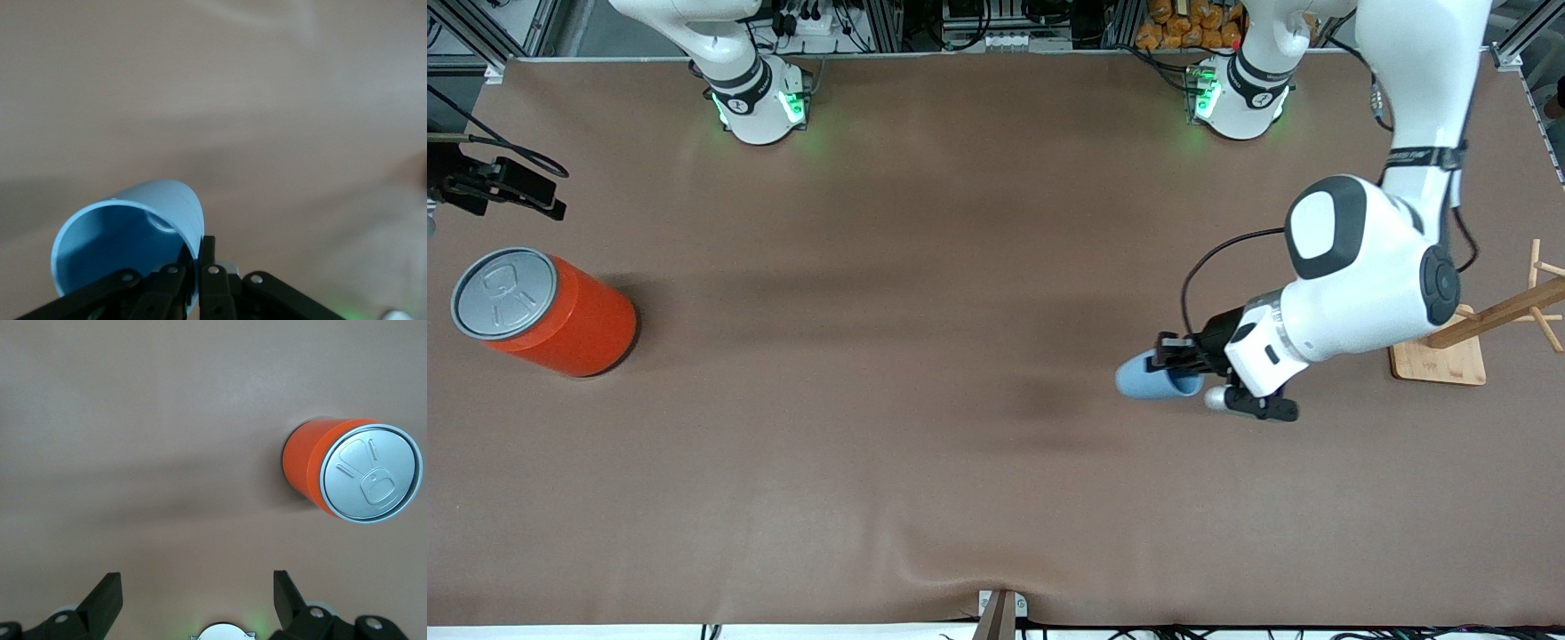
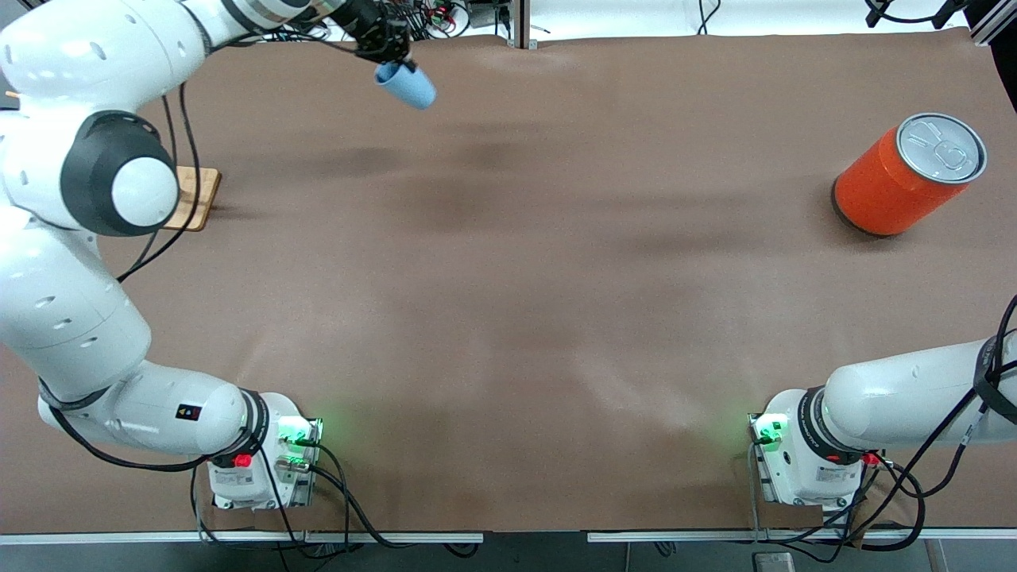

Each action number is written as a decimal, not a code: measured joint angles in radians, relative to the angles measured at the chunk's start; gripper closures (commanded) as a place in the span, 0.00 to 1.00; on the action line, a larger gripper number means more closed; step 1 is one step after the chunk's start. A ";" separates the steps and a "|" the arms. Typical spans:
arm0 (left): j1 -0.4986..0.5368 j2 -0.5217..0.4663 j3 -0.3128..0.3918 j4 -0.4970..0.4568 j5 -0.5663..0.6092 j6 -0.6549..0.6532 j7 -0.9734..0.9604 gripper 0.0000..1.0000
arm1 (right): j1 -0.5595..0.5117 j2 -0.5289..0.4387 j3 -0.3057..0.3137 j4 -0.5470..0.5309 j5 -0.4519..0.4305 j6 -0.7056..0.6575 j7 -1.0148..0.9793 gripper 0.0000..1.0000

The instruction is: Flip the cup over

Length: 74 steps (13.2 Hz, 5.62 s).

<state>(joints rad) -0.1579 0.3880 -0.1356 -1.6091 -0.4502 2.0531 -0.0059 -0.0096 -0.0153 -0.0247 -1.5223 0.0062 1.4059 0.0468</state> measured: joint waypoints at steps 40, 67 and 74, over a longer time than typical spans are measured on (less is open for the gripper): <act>0.125 -0.169 -0.002 -0.133 0.439 -0.079 -0.099 0.00 | 0.000 0.000 0.001 0.000 0.000 -0.001 -0.002 0.00; 0.133 -0.442 0.119 0.011 0.440 -0.518 -0.078 0.00 | 0.000 0.000 0.002 0.001 0.000 -0.001 -0.002 0.00; 0.133 -0.435 0.122 0.011 0.440 -0.546 -0.075 0.00 | 0.000 0.000 0.002 0.001 0.000 -0.001 -0.002 0.00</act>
<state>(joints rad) -0.0250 -0.0465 -0.0134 -1.5984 -0.0101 1.5066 -0.0811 -0.0096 -0.0152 -0.0227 -1.5211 0.0062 1.4046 0.0448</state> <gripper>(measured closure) 0.000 0.000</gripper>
